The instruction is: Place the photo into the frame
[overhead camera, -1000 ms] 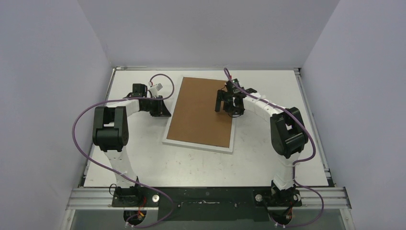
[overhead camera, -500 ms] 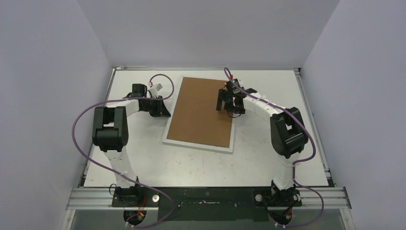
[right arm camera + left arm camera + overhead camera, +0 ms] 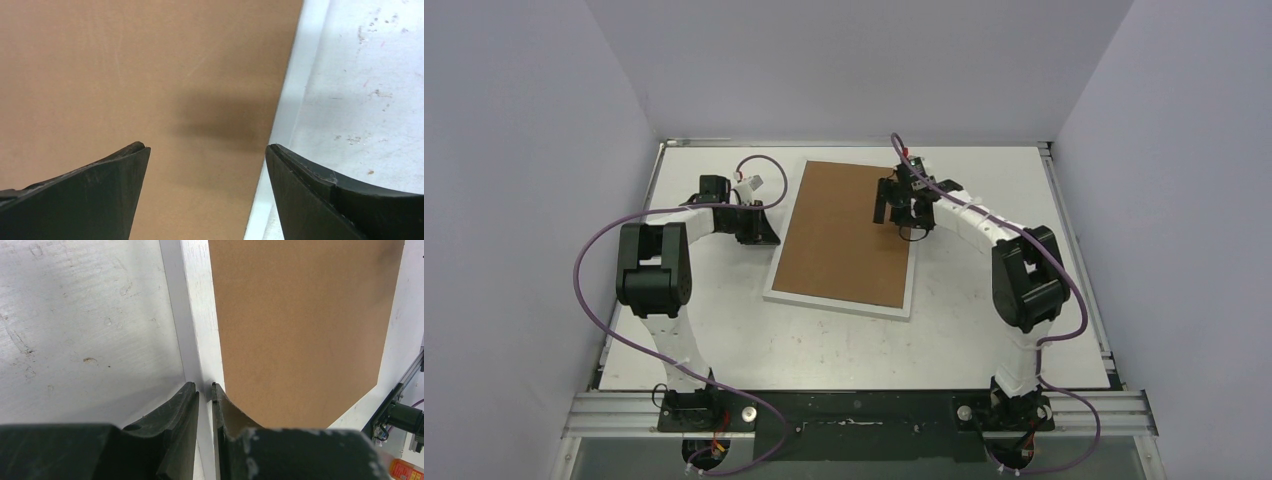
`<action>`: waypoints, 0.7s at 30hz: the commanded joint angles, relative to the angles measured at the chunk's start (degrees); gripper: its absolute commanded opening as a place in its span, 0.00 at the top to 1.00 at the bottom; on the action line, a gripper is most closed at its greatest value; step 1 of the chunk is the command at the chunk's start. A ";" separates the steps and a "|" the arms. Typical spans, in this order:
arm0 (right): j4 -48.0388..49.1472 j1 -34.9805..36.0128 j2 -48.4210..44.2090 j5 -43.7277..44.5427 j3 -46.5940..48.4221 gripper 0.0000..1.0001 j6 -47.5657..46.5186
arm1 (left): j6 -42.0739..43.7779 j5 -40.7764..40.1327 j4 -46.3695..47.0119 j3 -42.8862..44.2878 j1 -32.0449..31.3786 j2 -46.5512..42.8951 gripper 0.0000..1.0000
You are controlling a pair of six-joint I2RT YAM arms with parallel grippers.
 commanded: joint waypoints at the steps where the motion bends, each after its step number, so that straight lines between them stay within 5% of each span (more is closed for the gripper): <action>1: 2.44 3.21 -0.91 -1.02 1.81 0.15 -0.14 | 1.34 -0.95 -0.96 -0.50 0.37 -2.17 0.85; 11: 5.79 11.31 -6.57 2.08 -8.14 0.42 4.16 | 0.70 -0.31 -0.96 -0.21 0.33 -2.57 0.86; 21: 8.14 12.36 -7.16 0.69 -13.19 0.42 5.55 | 2.32 -0.33 -3.08 -0.96 2.63 -3.14 0.86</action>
